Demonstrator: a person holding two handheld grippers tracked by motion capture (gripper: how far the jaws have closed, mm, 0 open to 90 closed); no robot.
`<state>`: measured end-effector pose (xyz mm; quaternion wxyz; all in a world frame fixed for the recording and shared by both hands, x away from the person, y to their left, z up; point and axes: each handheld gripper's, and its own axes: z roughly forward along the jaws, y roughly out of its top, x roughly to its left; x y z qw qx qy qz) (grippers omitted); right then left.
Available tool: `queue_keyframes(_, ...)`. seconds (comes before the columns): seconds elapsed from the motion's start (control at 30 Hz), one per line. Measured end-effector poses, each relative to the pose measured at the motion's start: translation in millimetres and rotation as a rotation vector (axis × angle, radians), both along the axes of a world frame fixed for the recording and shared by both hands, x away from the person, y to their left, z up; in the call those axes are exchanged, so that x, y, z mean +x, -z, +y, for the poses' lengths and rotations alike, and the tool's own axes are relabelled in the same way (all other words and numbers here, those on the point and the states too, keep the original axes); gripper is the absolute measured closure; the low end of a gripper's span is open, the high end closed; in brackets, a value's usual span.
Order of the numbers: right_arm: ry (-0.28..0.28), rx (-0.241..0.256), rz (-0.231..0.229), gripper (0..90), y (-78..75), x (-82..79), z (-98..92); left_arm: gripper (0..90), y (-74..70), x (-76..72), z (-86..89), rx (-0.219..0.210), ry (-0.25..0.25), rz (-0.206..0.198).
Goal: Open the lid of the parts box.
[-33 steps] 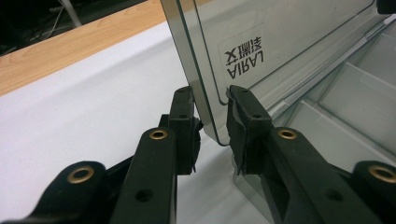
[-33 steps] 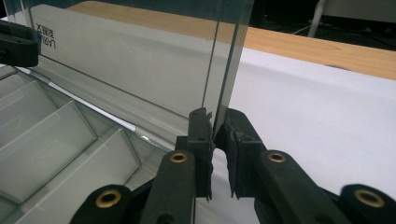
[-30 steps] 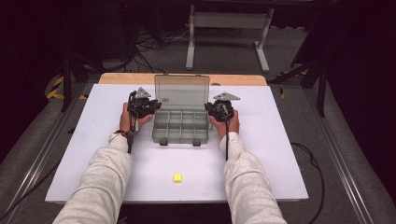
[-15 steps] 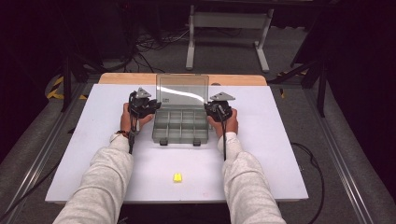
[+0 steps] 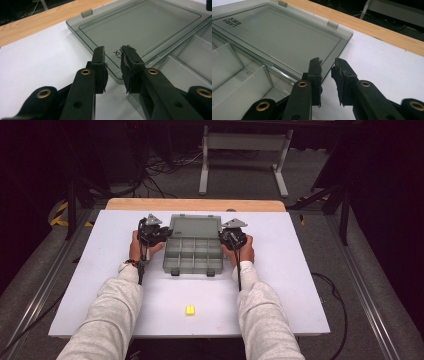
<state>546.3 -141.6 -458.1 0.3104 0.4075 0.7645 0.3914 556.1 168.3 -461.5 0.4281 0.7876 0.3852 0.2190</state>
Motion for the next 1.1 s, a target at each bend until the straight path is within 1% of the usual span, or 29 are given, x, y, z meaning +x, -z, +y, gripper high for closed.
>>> queue_keyframes(0.03,0.0,0.002,-0.001,75.0,0.4,0.3,-0.3,73.6,0.4,0.0,0.3,-0.005,-0.001,0.0)
queue_keyframes(0.1,0.0,-0.01,-0.008,74.3,0.5,0.6,0.3,73.5,1.1,-0.2,0.8,-0.015,-0.001,0.002)
queue_keyframes(0.17,-0.002,-0.02,-0.01,73.9,0.1,0.3,0.7,73.2,0.5,-0.1,0.1,0.001,-0.001,-0.011)
queue_keyframes(0.23,-0.005,-0.033,-0.01,72.2,-1.0,0.4,0.9,71.1,-1.2,-1.4,-1.2,0.03,-0.004,-0.021)
queue_keyframes(0.27,-0.007,-0.045,-0.012,69.3,-2.0,0.5,0.7,71.0,-2.0,-2.0,-1.4,0.037,-0.003,-0.021)
queue_keyframes(0.3,-0.005,-0.063,-0.016,67.1,-3.3,0.1,0.5,70.3,-2.9,-2.7,-1.3,0.05,-0.001,-0.034)
queue_keyframes(0.33,-0.008,-0.069,-0.016,66.6,-4.6,-0.4,-0.5,70.0,-3.6,-3.4,-1.1,0.054,0.001,-0.038)
queue_keyframes(0.37,-0.013,-0.06,-0.011,66.0,-5.3,-0.7,-1.8,70.1,-4.6,-4.8,-1.2,0.06,0.005,-0.039)
queue_keyframes(0.4,-0.014,-0.053,-0.009,64.5,-6.3,-1.2,-3.8,70.0,-5.5,-5.3,-1.1,0.067,0.008,-0.051)
queue_keyframes(0.43,-0.015,-0.046,-0.009,64.2,-6.9,-1.5,-5.1,69.9,-6.8,-6.8,-1.2,0.067,0.007,-0.055)
queue_keyframes(0.5,-0.024,-0.02,-0.009,62.9,-9.4,-3.0,-8.7,69.5,-9.9,-8.7,-0.7,0.063,0.025,-0.058)
queue_keyframes(0.53,-0.024,-0.02,-0.009,62.9,-9.4,-3.0,-8.7,69.1,-9.9,-8.7,-0.7,0.063,0.025,-0.058)
queue_keyframes(0.57,-0.023,-0.017,-0.011,62.7,-10.5,-3.7,-9.9,69.1,-12.6,-10.8,-0.1,0.078,0.027,-0.067)
queue_keyframes(0.63,-0.038,0.015,-0.016,61.9,-16.8,-8.0,-14.8,68.3,-16.1,-13.4,1.5,0.084,0.032,-0.068)
queue_keyframes(0.67,-0.038,0.015,-0.016,61.9,-16.8,-8.0,-14.8,68.3,-18.1,-14.9,2.8,0.088,0.033,-0.072)
queue_keyframes(0.73,-0.046,0.02,-0.029,61.0,-21.9,-12.3,-16.7,67.7,-23.4,-19.3,6.5,0.084,0.048,-0.083)
queue_keyframes(0.83,-0.065,0.025,-0.042,59.9,-29.2,-18.7,-18.6,67.0,-30.4,-25.8,10.2,0.094,0.061,-0.099)
queue_keyframes(0.87,-0.065,0.025,-0.042,59.9,-29.2,-18.7,-18.6,66.6,-30.4,-25.8,10.2,0.094,0.061,-0.099)
queue_keyframes(0.93,-0.083,0.025,-0.05,59.3,-34.2,-23.6,-19.4,66.4,-35.7,-31.0,12.6,0.091,0.072,-0.112)
queue_keyframes(1.1,-0.123,0.022,-0.064,57.6,-43.9,-33.9,-17.1,64.8,-43.3,-41.8,14.8,0.103,0.103,-0.142)
